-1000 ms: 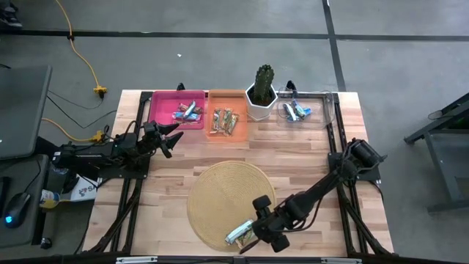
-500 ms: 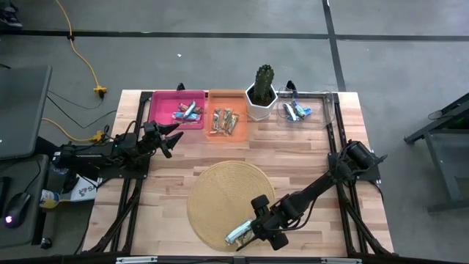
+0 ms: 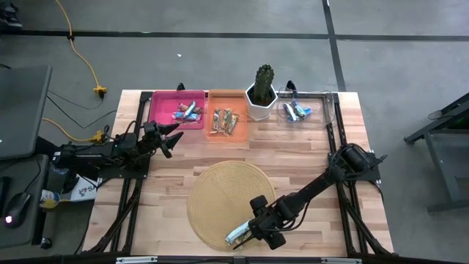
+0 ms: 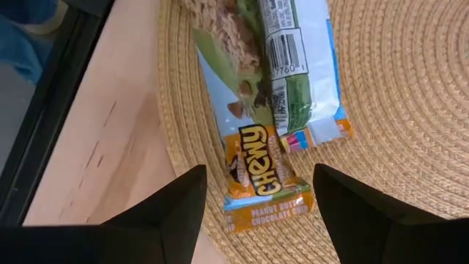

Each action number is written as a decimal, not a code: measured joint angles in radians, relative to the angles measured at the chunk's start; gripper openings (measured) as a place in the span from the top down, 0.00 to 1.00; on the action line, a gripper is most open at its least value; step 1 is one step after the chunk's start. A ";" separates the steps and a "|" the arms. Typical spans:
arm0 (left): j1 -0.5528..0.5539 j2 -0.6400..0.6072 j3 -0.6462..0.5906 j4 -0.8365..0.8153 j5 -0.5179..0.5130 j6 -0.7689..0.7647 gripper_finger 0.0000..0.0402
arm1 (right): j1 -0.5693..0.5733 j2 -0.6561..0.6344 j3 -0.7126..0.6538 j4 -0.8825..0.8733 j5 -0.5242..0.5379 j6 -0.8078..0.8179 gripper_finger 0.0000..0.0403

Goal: Pick and place Granola Bars by type
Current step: Put the yellow granola bar into the orange bin

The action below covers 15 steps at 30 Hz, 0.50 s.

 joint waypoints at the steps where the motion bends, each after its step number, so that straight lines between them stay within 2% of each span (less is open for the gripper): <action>1: 0.000 0.000 0.000 0.000 0.000 0.000 0.39 | -0.001 0.000 0.000 0.001 0.001 0.002 0.41; 15: 0.000 0.000 0.000 0.000 0.000 0.000 0.39 | -0.002 0.019 0.000 0.014 -0.003 0.007 0.41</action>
